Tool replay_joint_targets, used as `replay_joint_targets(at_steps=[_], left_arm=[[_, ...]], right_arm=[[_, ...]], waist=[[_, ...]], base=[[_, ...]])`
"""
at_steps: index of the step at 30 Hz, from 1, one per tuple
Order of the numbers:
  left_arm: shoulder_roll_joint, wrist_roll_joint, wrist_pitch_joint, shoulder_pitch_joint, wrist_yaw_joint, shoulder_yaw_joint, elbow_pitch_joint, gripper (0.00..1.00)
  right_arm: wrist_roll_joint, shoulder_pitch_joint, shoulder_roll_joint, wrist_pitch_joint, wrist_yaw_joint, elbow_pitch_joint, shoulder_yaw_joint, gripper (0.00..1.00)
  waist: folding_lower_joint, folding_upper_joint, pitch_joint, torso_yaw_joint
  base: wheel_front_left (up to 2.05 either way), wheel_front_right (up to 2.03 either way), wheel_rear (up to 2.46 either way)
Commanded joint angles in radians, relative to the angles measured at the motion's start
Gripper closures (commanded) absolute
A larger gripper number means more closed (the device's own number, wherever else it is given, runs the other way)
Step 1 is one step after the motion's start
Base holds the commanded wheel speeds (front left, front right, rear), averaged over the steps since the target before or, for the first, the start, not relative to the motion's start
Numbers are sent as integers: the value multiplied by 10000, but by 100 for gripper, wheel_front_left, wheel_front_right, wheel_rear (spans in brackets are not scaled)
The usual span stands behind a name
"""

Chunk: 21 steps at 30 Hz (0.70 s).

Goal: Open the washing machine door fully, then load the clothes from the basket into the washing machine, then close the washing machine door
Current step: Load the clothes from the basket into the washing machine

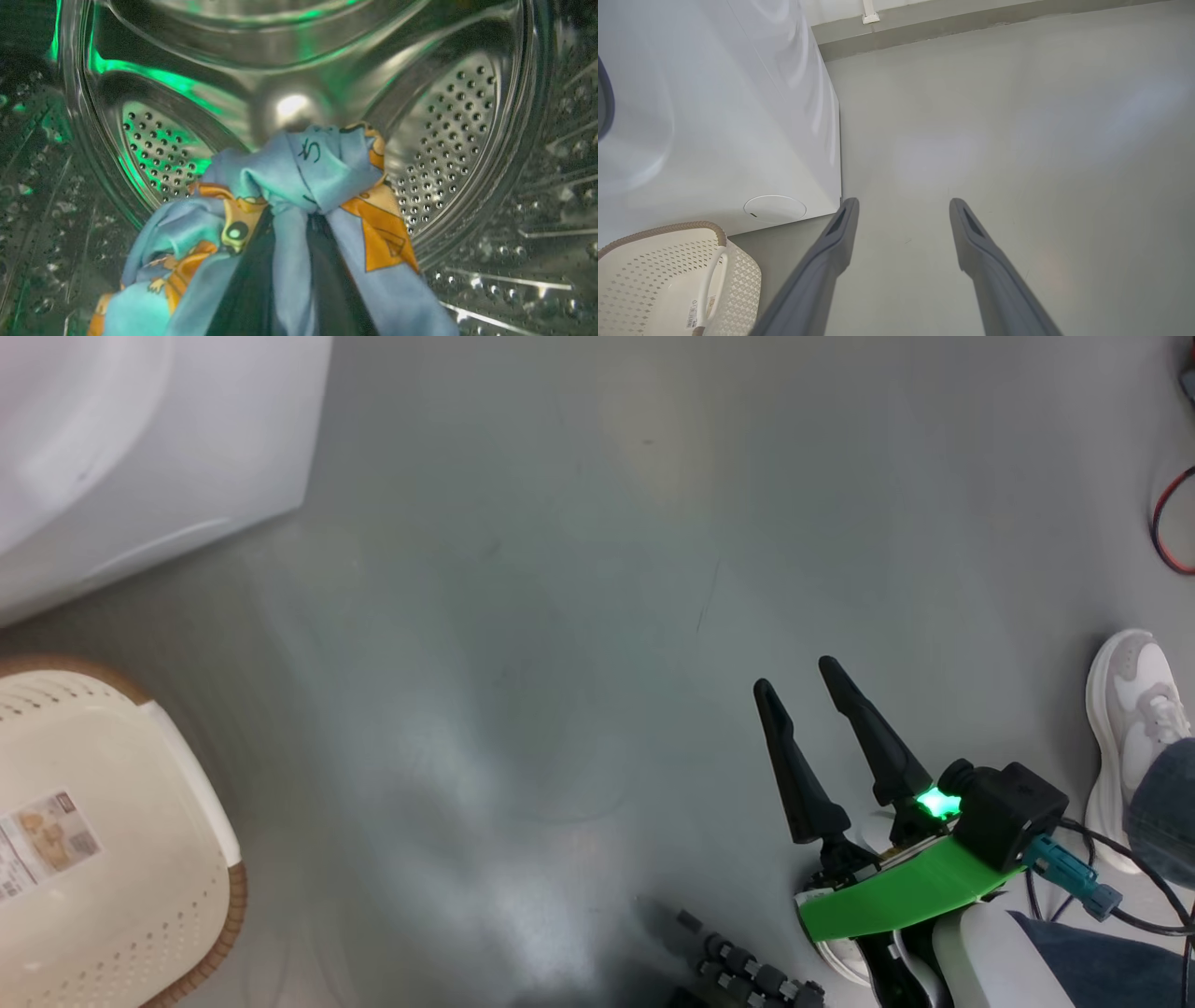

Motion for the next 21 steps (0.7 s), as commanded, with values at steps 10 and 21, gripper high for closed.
replay_joint_targets(at_steps=[10,21], left_arm=[[554,176,-80,-665,180,283,122,100],[380,98,-35,-1288,311,89,2831,0]], right_arm=[[6,148,-118,-48,16,-190,425,0],[-50,265,-118,-48,16,-76,267,0]], waist=[[0,-1,393,-203],[0,-1,131,-107]], base=[[0,0,0],[0,0,0]])
